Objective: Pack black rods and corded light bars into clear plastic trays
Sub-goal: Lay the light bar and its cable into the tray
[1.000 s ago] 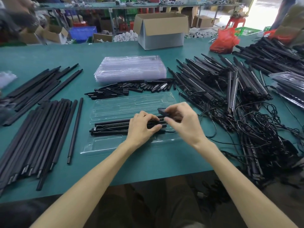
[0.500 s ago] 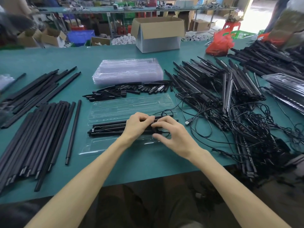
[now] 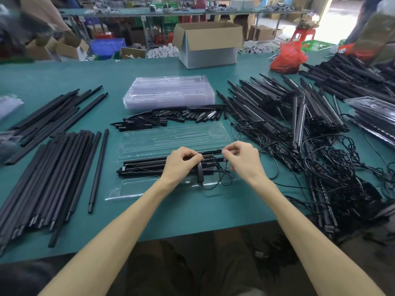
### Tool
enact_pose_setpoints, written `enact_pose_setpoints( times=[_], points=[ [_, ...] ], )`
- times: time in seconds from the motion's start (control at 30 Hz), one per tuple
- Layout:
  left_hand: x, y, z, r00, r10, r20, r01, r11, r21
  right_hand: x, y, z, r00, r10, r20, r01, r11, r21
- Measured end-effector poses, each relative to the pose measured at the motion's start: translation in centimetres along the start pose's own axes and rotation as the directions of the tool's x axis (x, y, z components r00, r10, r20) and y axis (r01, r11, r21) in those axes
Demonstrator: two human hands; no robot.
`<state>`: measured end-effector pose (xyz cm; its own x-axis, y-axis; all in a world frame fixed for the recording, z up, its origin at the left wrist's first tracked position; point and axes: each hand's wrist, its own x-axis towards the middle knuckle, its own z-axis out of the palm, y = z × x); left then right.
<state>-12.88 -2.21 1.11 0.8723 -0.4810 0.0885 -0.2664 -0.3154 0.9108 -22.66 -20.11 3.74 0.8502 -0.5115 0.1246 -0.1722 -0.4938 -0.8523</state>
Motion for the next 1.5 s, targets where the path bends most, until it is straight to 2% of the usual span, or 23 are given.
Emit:
enact_pose_setpoints(
  times=[0.17,0.23,0.37,0.43,0.57,0.73,0.9,0.97,1.07,1.23,1.4,1.5],
  points=[
    [0.0,0.1,0.0,0.998,0.053,0.038,-0.054,0.997,0.053,0.0,-2.0,0.8,0.986,-0.153,-0.074,0.158,0.985,0.073],
    [0.0,0.1,0.0,0.998,0.060,0.031,-0.062,0.997,0.053,-0.2,-2.9,1.6,0.976,-0.216,-0.019,0.217,0.975,0.052],
    [-0.2,0.3,0.0,0.994,0.098,0.055,-0.100,0.995,0.027,-0.6,-3.7,2.8,0.931,-0.303,0.206,0.310,0.951,-0.002],
    [-0.3,0.3,-0.2,0.993,0.105,0.048,-0.106,0.994,0.027,-0.8,-3.6,2.8,0.921,-0.316,0.226,0.322,0.947,0.010],
    [-0.2,0.0,-0.1,0.996,0.079,0.030,-0.080,0.997,0.019,-0.8,-2.6,2.2,0.954,-0.295,0.058,0.296,0.955,-0.009],
    [-0.4,0.7,-0.1,0.993,-0.033,0.114,0.040,0.997,-0.064,-0.9,-1.1,2.4,0.988,-0.134,0.078,0.144,0.980,-0.137],
    [-1.0,1.1,-0.1,0.987,0.032,0.159,-0.036,0.999,0.025,-1.2,-0.7,3.5,0.991,-0.133,0.023,0.135,0.970,-0.202],
    [-1.1,1.1,-0.2,0.983,0.053,0.176,-0.060,0.998,0.036,-1.1,-0.7,3.6,0.995,-0.094,0.024,0.097,0.983,-0.156],
    [-1.0,1.3,-0.3,0.983,0.059,0.175,-0.069,0.996,0.049,-1.1,-0.8,3.4,0.998,-0.052,0.021,0.052,0.999,0.015],
    [-1.1,0.9,-0.2,0.982,0.122,0.145,-0.136,0.987,0.089,-0.6,-2.0,1.4,0.977,-0.133,-0.164,0.154,0.981,0.119],
    [-0.9,0.5,0.2,0.979,0.157,0.132,-0.175,0.974,0.140,0.1,-5.0,-0.7,0.906,-0.220,-0.361,0.310,0.926,0.216],
    [-0.8,0.3,0.4,0.971,0.195,0.137,-0.222,0.950,0.221,-0.3,-6.6,-1.0,0.873,-0.298,-0.387,0.408,0.880,0.244]
  ],
)
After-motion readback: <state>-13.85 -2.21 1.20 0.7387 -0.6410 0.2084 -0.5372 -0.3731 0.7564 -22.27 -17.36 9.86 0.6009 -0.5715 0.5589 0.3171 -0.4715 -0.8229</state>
